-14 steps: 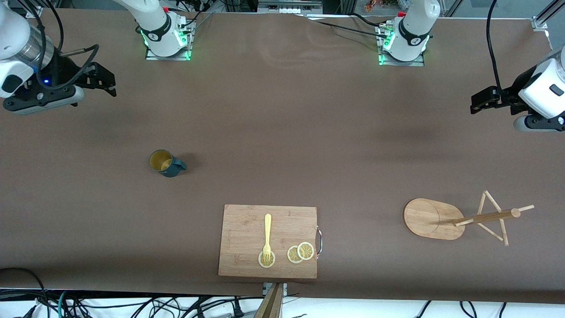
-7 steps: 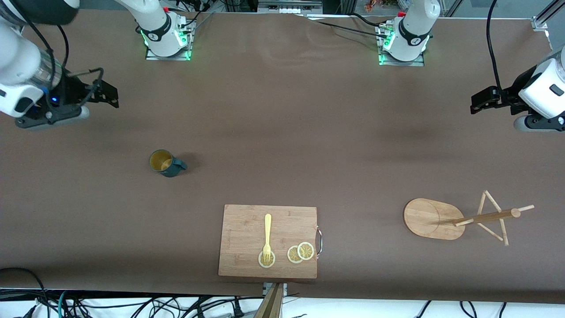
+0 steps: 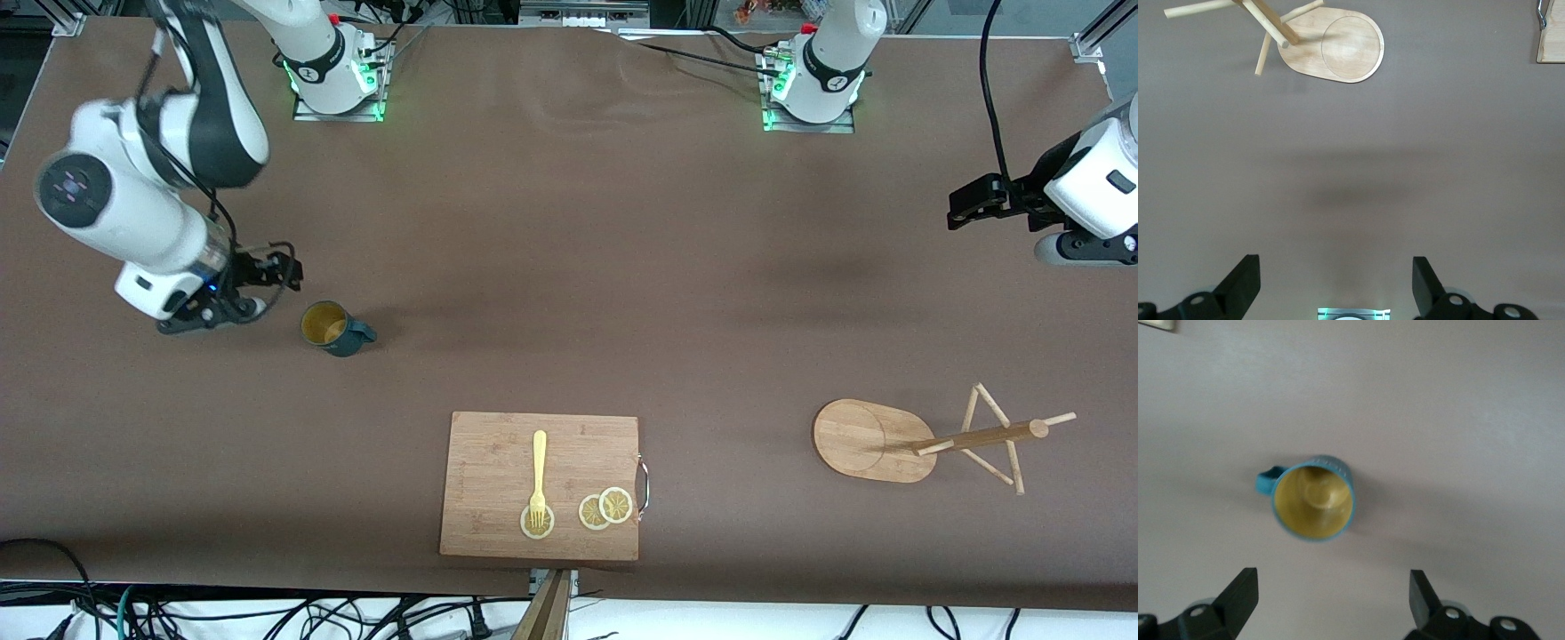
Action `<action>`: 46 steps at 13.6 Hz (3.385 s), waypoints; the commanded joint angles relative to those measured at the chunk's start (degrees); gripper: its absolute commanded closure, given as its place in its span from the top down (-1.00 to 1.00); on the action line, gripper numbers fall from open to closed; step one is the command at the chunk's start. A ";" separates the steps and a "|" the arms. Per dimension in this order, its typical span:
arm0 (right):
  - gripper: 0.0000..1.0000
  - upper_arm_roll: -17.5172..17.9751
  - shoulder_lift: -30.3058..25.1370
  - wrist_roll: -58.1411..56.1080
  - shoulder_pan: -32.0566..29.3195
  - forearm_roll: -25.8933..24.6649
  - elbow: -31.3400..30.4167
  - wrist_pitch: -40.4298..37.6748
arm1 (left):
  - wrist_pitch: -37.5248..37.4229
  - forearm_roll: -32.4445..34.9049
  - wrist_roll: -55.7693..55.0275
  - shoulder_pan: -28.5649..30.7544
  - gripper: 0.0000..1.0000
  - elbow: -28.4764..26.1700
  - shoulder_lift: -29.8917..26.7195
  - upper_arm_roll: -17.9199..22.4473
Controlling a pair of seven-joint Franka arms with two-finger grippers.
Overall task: Pass cup and hang on rack
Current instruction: 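Reach the right gripper down to the teal mug and grasp its rim, then lift the teal mug with the right gripper and carry it toward mid-table, then set the mug down, open the right gripper and withdraw it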
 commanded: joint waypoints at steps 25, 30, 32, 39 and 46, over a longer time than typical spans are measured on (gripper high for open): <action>-1.00 6.22 22.46 24.43 22.73 4.57 22.90 8.43 | -0.51 -1.52 0.94 0.50 1.00 1.71 0.74 -0.12; -1.00 5.78 37.85 33.78 35.75 4.39 42.86 7.46 | -0.51 -1.52 0.94 0.50 1.00 1.71 0.74 -0.12; -1.00 5.61 39.53 36.24 38.58 4.22 45.17 7.63 | -0.51 -1.52 0.86 0.41 1.00 1.71 0.74 -0.12; -0.21 5.69 39.54 42.22 43.42 1.40 45.09 7.46 | -0.51 -1.52 0.94 0.41 1.00 1.71 0.74 -0.12; 1.00 5.17 25.77 42.04 34.83 3.16 43.69 -9.39 | -0.51 -1.52 0.94 0.33 1.00 1.71 0.83 -0.12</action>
